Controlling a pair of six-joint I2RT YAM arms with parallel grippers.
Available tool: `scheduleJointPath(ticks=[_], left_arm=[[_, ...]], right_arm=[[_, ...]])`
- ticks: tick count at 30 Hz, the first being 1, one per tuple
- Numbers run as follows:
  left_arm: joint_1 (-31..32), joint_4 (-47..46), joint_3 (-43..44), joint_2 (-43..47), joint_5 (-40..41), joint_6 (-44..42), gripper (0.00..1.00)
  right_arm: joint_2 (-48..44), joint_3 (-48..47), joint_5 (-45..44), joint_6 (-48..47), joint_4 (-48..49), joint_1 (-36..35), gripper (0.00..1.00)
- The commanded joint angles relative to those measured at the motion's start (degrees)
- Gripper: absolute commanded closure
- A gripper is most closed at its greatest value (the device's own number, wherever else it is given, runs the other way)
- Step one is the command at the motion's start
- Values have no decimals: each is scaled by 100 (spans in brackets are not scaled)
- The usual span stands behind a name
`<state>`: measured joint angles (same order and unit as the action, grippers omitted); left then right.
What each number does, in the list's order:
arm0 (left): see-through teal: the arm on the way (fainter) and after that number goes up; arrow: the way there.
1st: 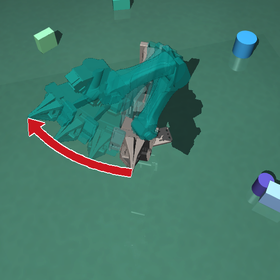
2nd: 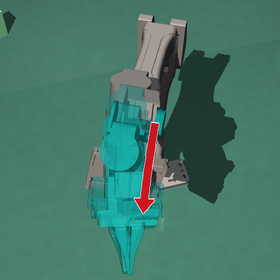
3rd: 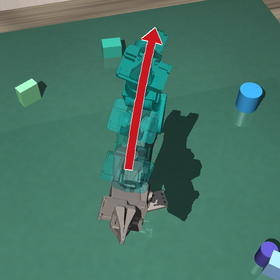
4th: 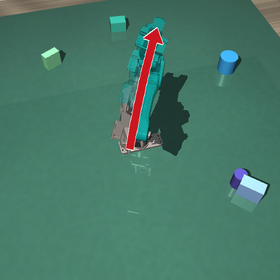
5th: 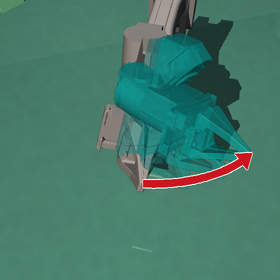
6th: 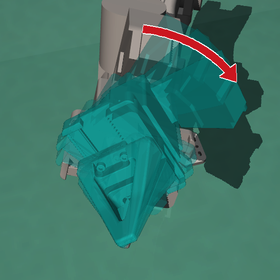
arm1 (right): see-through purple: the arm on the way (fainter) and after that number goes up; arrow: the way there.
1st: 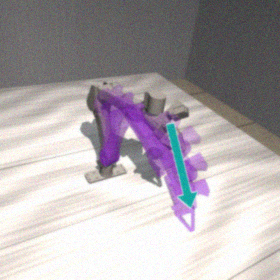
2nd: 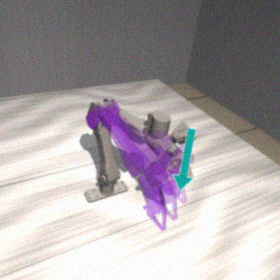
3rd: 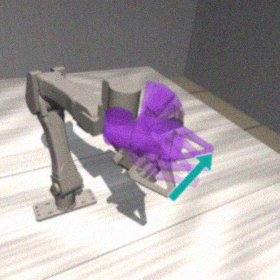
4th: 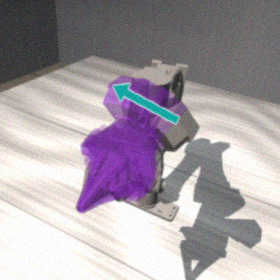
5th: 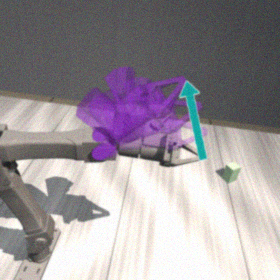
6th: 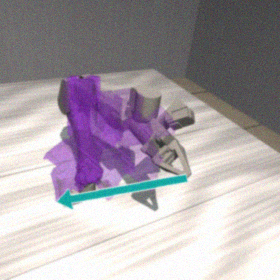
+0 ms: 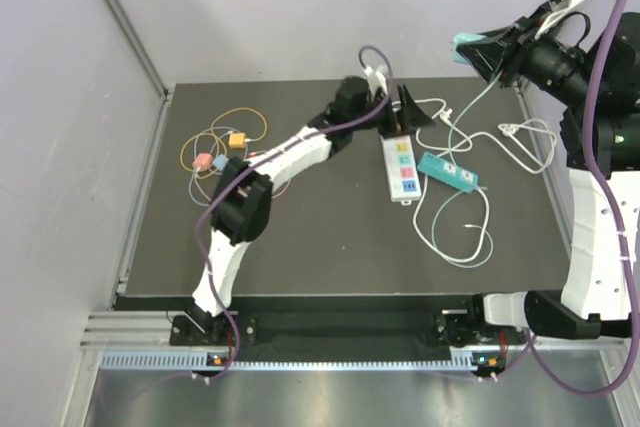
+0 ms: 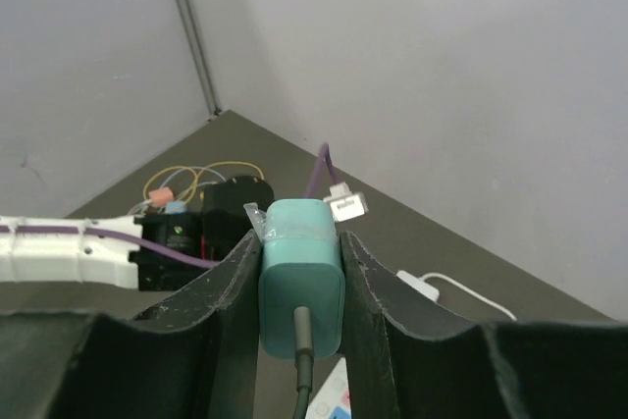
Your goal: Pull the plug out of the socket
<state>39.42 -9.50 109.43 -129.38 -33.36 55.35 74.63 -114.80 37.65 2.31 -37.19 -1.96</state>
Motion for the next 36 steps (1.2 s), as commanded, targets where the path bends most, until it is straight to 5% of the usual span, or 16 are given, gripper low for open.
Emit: scheduleJointPath(ticks=[1, 8, 17, 25, 36], left_arm=[[-215, 400, -176, 1351, 172, -893, 2], [-417, 1898, -1510, 3303, 1506, -2879, 1], [-900, 2645, -3348, 6019, 2984, -3662, 1], [-927, 3295, -4358, 8478, 3995, -3769, 1], [-927, 3779, -5045, 10818, 4461, -3417, 1]], right_arm=[[-72, -86, 278, 341, 564, -243, 100], [323, -331, -293, -28, 441, -1420, 100], [1131, -1175, -424, 507, 1117, -2456, 100], [2467, -2264, -986, 805, 1494, -3284, 100], [3734, -3496, -3191, 440, 4095, -4769, 100]])
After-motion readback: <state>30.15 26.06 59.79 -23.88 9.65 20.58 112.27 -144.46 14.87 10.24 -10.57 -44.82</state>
